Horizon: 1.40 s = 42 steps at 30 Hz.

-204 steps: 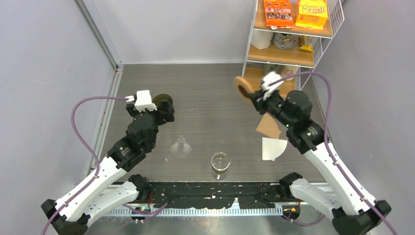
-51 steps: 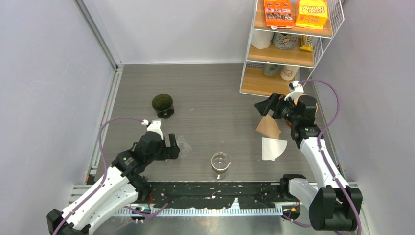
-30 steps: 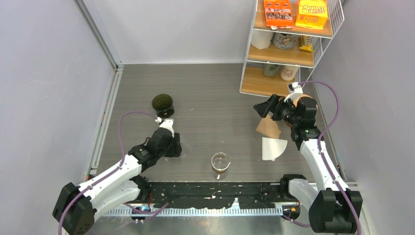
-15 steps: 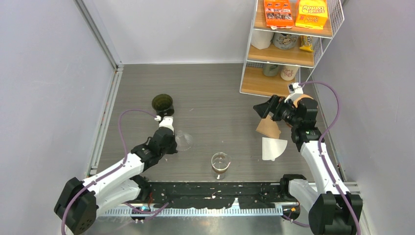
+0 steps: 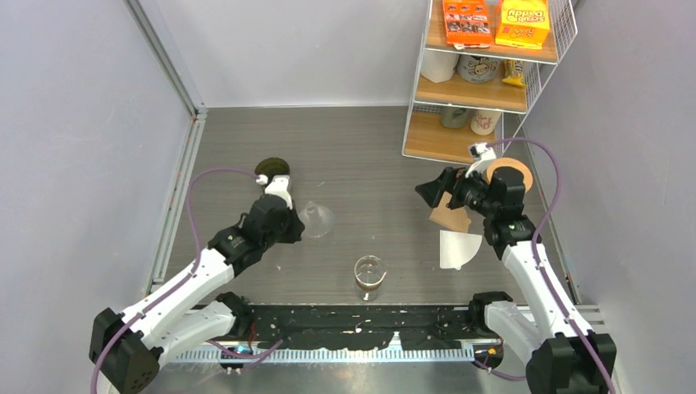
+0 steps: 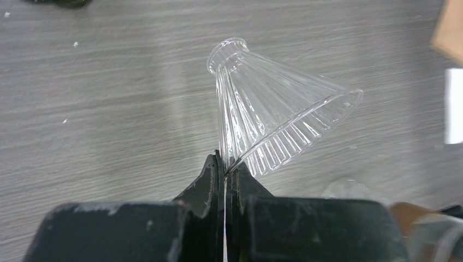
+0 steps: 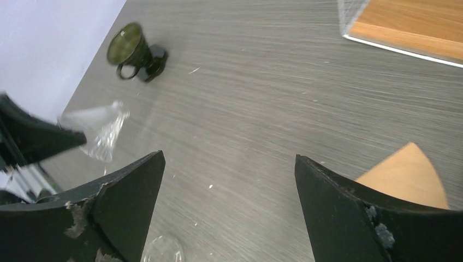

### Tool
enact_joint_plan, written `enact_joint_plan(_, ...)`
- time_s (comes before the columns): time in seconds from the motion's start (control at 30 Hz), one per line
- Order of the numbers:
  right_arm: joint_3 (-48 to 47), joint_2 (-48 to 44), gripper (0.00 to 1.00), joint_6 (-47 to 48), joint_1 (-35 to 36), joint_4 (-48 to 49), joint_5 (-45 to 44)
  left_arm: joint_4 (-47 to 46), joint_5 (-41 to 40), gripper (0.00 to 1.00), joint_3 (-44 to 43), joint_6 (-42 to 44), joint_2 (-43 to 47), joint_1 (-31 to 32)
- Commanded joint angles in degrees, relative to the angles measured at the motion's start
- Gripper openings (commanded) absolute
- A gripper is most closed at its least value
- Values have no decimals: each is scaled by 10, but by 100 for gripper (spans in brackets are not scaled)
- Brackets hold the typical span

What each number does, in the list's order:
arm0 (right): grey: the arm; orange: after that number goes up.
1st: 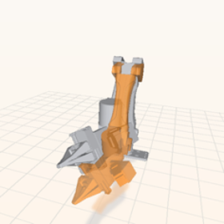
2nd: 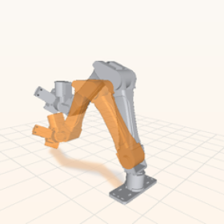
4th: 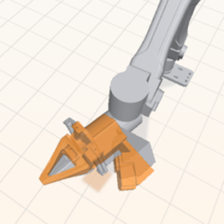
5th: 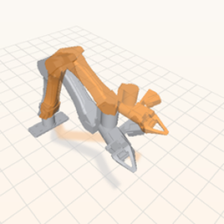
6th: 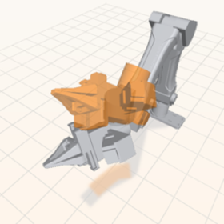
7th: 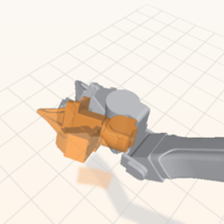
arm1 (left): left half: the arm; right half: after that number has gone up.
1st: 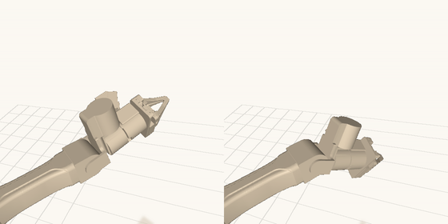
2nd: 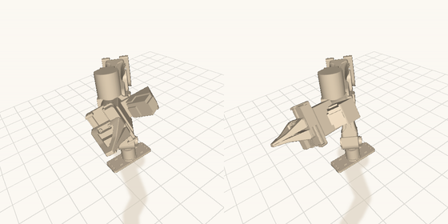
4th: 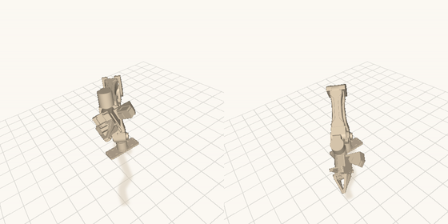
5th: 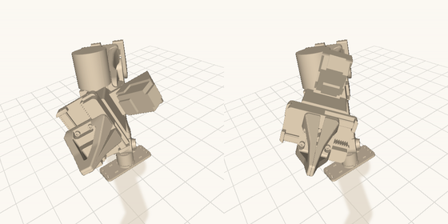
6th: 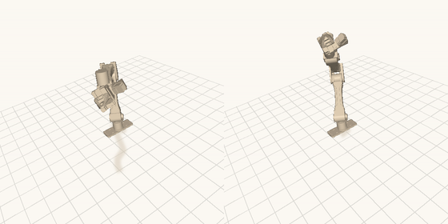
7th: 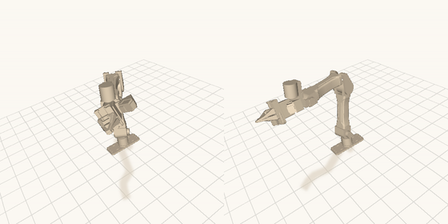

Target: Place the coffee filter in the dripper

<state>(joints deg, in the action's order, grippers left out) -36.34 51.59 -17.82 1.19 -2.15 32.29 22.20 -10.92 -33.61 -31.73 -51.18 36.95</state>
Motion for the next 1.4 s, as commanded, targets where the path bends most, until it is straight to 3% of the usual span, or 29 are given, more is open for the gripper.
enact_joint_plan(0.0, -34, -16, 95, 65, 79, -26, -39, 63, 57, 0, -114, -30, -31, -3)
enact_joint_plan(0.17, -77, 15, 95, 98, 202, -36, -98, 66, 122, 0, -189, -43, -91, -3)
enact_joint_plan(0.33, -115, 66, 95, 70, 280, -20, -155, 26, 188, 0, -220, -62, -141, 4)
enact_joint_plan(0.67, -189, 158, 100, 92, 355, -84, -237, 9, 238, 0, -263, -64, -208, 24)
enact_joint_plan(0.77, -196, 172, 96, 104, 368, -100, -246, 8, 254, 0, -272, -64, -222, 26)
enact_joint_plan(0.9, -203, 191, 86, 106, 383, -106, -256, 5, 267, 0, -280, -64, -233, 31)
enact_joint_plan(1.17, -231, 231, 55, 105, 395, -136, -291, 5, 273, 0, -290, -61, -244, 39)
enact_joint_plan(1.23, -237, 237, 41, 103, 398, -144, -304, 4, 273, 0, -291, -60, -246, 39)
enact_joint_plan(1.37, -242, 243, 25, 98, 404, -149, -317, 6, 273, 0, -297, -58, -250, 40)
